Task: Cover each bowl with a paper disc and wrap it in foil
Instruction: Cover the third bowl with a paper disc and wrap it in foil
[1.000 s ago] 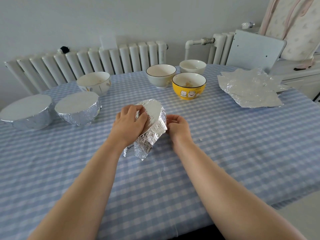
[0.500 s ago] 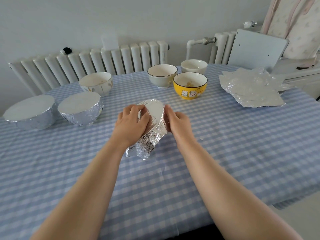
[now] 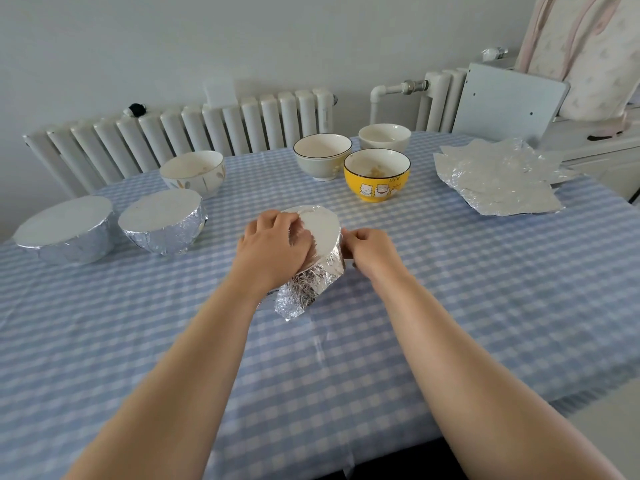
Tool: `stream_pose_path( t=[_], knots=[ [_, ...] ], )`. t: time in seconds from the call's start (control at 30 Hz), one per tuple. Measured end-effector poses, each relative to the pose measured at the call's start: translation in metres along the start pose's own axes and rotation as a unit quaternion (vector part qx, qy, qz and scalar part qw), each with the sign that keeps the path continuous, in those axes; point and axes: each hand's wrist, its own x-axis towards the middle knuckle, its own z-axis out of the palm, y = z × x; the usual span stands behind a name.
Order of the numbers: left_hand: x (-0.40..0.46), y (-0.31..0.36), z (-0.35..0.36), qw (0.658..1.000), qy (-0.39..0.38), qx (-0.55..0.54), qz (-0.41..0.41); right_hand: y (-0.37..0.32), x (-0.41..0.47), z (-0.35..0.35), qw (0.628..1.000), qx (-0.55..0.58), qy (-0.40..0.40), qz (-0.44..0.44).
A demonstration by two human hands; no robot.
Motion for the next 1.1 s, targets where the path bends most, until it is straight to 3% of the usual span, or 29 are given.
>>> stream_pose_path(
  t=[0.2,0.27,0.37,0.5,0.6,0.7,0.83,1.03,1.1],
  knots=[
    [-0.002,0.016,0.004,0.997,0.008,0.078,0.023,0.009,0.002,-0.021,0.997,0.032,-0.062,0.028],
    [-0.001,0.018,0.003,0.996,0.0,0.087,0.028,0.009,0.002,-0.026,1.0,0.018,-0.014,0.013],
    [0.0,0.019,0.003,0.995,-0.007,0.096,0.031,0.001,-0.009,-0.032,0.992,-0.088,0.065,-0.057],
    [0.001,0.018,0.004,0.995,-0.006,0.093,0.027,-0.008,-0.029,-0.025,0.998,-0.03,-0.061,-0.008],
    [0.002,0.018,0.001,0.995,-0.022,0.087,0.03,-0.005,-0.031,-0.02,0.992,0.088,-0.07,0.053],
    [0.003,0.011,-0.005,0.997,-0.032,0.066,0.04,-0.003,-0.027,-0.021,0.988,0.122,-0.078,0.056],
    [-0.002,0.005,-0.008,1.0,-0.013,0.004,0.002,-0.005,-0.015,-0.03,0.988,0.096,-0.105,0.054],
    [-0.021,0.018,0.0,0.998,0.028,0.056,-0.023,-0.013,-0.006,-0.045,0.986,0.05,-0.155,0.024],
    [-0.023,0.017,0.002,0.996,0.037,0.081,-0.021,-0.008,-0.007,-0.043,0.991,0.006,-0.13,-0.011]
  ],
)
